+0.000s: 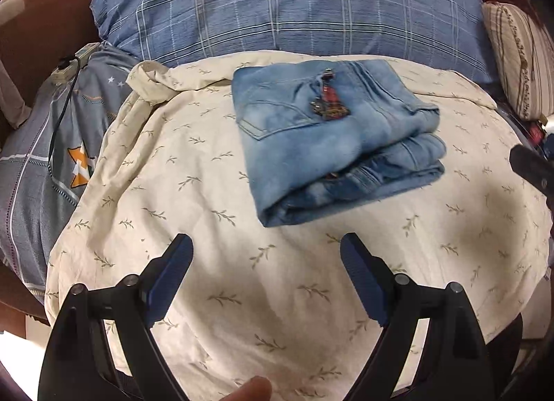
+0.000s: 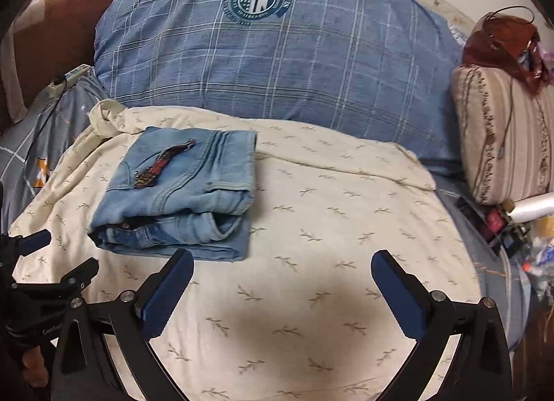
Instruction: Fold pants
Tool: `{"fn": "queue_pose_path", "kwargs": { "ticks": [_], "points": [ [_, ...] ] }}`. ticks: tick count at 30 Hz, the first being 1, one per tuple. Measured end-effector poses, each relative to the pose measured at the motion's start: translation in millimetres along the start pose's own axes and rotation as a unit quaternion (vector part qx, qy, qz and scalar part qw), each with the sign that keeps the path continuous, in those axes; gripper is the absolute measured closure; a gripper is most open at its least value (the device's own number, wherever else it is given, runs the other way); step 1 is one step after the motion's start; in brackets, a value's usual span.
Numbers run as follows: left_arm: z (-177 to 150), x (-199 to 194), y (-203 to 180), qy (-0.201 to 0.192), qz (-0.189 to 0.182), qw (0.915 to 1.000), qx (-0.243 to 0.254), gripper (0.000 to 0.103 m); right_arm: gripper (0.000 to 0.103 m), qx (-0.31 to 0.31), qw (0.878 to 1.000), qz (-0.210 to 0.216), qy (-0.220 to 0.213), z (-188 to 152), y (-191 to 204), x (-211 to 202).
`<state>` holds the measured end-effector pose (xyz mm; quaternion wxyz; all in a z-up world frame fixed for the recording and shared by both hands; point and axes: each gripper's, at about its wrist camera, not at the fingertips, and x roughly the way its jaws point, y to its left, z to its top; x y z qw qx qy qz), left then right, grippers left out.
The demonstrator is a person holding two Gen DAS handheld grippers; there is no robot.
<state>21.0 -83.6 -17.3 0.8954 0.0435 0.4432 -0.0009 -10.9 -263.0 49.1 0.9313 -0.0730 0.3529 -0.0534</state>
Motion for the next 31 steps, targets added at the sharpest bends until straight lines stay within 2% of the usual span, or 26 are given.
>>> {"fn": "queue_pose_path", "kwargs": {
  "ticks": [9,19,27,31],
  "points": [
    [-3.3,-24.2,-4.2,-0.023,-0.024,0.9993,-0.017,0.015,0.0,0.033,0.999,0.003,0.002,-19.5,-19.0,-11.6],
    [-5.4,-35.2,-13.1,-0.018,-0.05,0.9985,-0.014,0.015,0.0,0.055,0.998,0.001,0.007,-33.0,-33.4,-20.8],
    [3.9,-64.8,-28.2,-0.044,-0.099,0.994,-0.013,0.015,0.0,0.055,0.998,-0.001,0.008,-36.0,-36.8,-24.1],
    [3.5,-76.6,-38.3,-0.062,-0.094,0.9936,0.003,0.015,0.0,0.053,0.999,-0.006,0.008,-36.5,-39.8,-24.9]
  ]
}}
